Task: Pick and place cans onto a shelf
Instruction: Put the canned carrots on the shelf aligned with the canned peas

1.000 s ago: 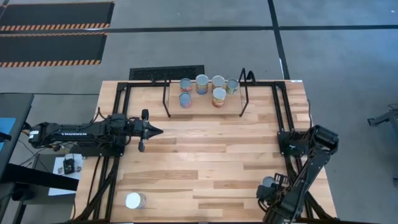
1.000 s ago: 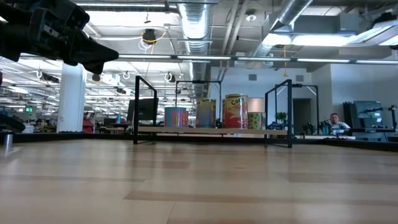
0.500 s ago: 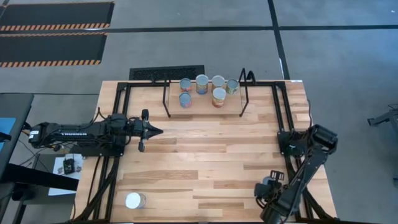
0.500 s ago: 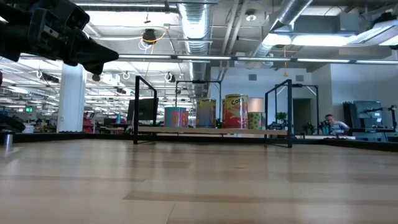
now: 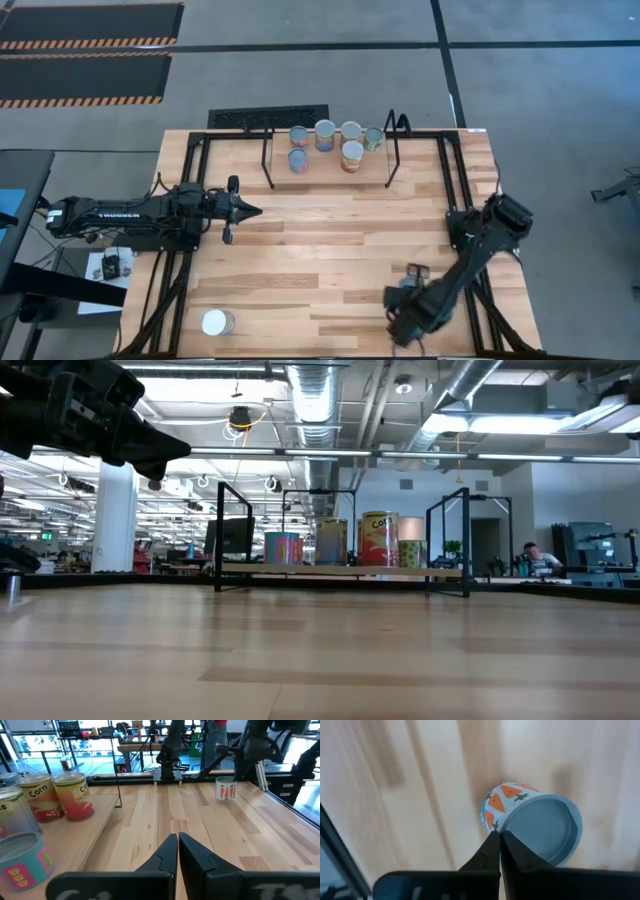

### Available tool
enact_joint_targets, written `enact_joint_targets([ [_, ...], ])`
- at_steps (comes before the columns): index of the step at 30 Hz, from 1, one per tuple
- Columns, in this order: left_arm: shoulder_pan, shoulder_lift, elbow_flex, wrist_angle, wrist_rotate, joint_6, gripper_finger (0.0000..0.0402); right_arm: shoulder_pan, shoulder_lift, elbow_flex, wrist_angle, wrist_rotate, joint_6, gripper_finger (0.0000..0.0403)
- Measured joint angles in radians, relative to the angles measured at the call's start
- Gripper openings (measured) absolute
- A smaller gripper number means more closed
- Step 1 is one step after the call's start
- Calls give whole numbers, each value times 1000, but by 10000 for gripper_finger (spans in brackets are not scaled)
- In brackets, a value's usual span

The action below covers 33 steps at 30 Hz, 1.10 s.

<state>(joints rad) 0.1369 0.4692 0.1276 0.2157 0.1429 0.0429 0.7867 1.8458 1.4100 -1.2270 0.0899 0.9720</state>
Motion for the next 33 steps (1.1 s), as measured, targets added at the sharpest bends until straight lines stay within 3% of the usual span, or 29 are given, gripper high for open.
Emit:
enact_joint_targets([
  [9,0,0,0,0,0,-3,6,-318,2,108,70,121,-426,4],
  [17,0,0,0,-1,0,-5,6,-555,59,105,185,112,-723,3],
  [28,-4,2,0,-27,-16,-10,6,-642,120,108,205,73,-788,12],
  [33,-4,1,0,-26,-16,-11,6,-645,115,108,215,96,-763,42],
])
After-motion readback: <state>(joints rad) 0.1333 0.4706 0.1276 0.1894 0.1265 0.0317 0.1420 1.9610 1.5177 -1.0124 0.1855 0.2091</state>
